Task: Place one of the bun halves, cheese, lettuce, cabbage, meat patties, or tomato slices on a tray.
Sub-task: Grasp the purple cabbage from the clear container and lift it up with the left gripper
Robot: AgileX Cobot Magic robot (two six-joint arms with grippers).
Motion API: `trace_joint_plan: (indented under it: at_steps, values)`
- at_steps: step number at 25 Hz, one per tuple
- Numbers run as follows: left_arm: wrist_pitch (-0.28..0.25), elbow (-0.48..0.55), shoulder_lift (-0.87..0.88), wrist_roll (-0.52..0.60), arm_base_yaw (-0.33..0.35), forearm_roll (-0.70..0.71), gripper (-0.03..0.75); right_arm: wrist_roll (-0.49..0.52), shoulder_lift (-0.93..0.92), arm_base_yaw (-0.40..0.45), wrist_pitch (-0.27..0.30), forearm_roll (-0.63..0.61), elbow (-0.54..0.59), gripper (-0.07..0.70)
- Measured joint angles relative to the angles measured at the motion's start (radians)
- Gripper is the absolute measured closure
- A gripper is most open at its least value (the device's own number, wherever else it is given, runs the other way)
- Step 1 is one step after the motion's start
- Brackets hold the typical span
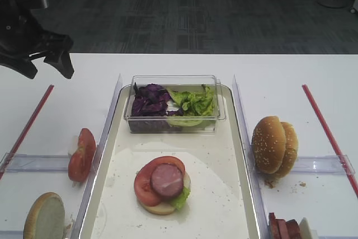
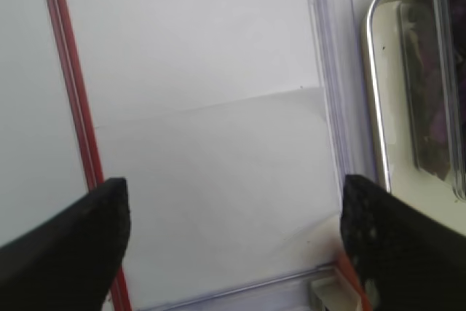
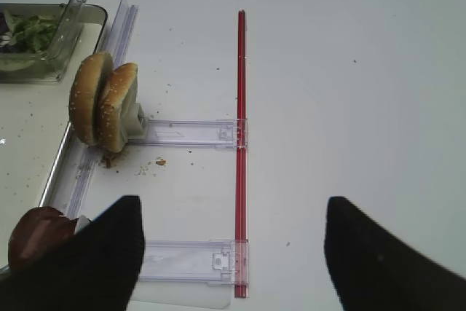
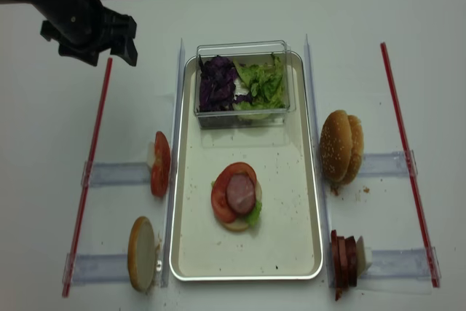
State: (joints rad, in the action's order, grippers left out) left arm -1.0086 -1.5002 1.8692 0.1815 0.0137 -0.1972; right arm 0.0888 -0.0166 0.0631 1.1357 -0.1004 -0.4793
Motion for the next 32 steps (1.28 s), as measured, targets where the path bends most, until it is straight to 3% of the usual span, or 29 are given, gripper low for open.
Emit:
trace_joint_plan:
  at_steps: [8,15,25,32]
  values:
    - [0.002,-0.004,0.004,0.028,0.039,0.000,0.211,0.000,0.000,0.000,0.000,0.000,0.000,0.090]
    - [0.033,-0.006,0.011,0.038,0.119,0.000,0.223,0.000,0.000,0.000,0.000,0.000,0.000,0.090]
    - [0.119,-0.006,0.010,0.046,0.283,-0.002,0.224,0.000,0.000,0.000,0.000,0.000,0.000,0.090]
    - [0.197,-0.006,0.010,0.049,0.357,-0.008,0.224,0.000,0.000,0.000,0.000,0.000,0.000,0.090]
